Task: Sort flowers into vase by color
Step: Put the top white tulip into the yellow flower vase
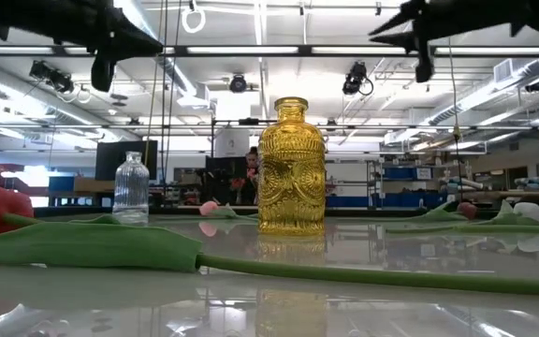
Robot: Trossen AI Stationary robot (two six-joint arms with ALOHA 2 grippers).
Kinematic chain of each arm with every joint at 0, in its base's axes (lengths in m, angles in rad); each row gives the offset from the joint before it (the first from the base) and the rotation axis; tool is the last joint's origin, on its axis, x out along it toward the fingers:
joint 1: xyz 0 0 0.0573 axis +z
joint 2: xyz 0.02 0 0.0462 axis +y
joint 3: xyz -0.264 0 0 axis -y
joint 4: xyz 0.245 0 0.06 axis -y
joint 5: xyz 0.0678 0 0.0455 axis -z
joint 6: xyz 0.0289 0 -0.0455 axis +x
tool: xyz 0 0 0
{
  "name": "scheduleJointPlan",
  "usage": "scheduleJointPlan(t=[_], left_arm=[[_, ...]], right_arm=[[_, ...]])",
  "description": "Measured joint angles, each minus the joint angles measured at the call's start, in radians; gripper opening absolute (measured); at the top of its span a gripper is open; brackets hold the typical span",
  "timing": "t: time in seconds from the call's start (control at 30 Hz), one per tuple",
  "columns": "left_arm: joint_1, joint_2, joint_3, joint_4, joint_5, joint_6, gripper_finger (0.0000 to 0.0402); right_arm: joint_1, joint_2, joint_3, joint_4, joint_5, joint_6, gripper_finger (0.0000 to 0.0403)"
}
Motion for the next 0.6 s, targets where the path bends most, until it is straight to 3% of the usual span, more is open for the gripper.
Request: scheduleJointPlan(t=[0.13,0.27,0.4,0.6], left_arm=[[0.003,0.079,0.093,-0.138,0.0,0.058,0.0025],[0.008,0.133,0.121,-0.163,0.0,0.082,0.0027],[0.026,0.166,0.129,-0.203,0.01,0.076,0.0049],[0.053,0.193,0.13,-0.281,0.058,0.11,0.0103]], right_arm=[[-0.037,0.098,0.087,-0.154,-0.119,0.142,0.0046],[-0.008,0.18,0.148,-0.36,-0.142,0.151,0.0068],[0.039,0.208,0.173,-0.565,-0.183,0.313,0.0119],[0.104,0.208,0.173,-0.966,-0.272,0.691,0.0196]])
